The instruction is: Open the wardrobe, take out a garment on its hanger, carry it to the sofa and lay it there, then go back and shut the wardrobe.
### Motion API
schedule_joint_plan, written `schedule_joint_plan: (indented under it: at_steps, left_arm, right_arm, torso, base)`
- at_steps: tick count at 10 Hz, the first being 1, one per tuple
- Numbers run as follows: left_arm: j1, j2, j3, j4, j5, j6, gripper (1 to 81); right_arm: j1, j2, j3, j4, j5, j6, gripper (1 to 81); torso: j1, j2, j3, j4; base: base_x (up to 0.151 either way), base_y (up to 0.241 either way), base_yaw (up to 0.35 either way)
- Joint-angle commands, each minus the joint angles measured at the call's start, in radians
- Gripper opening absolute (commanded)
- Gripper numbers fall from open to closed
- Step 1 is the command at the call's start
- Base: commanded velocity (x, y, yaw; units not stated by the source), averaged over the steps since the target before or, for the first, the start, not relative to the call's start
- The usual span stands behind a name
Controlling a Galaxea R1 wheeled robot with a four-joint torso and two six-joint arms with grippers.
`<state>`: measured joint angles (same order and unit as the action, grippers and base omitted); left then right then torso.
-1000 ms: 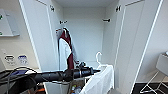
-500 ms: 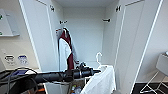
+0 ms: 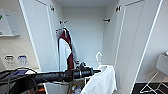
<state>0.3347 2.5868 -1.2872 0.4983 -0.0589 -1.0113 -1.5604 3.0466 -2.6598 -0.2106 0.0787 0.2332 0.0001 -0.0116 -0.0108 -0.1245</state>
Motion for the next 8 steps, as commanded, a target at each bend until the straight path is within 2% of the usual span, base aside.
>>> schedule_joint_plan:
  at_steps: [1, 8]
  left_arm:
    - [-0.168, -0.005, 0.032, 0.017, -0.075, 0.002, 1.0]
    - [-0.168, -0.003, 0.042, 0.019, -0.073, 0.002, 1.0]
  right_arm:
    - [0.041, 0.005, 0.006, 0.007, -0.036, -0.002, 81.1]
    - [0.036, 0.004, 0.006, 0.005, -0.034, -0.002, 81.1]
  torso:
    - [0.000, 0.000, 0.000, 0.000]
    - [0.001, 0.000, 0.000, 0.000]
  base:
    - [0.000, 0.000, -0.298]
    - [0.000, 0.000, -0.329]
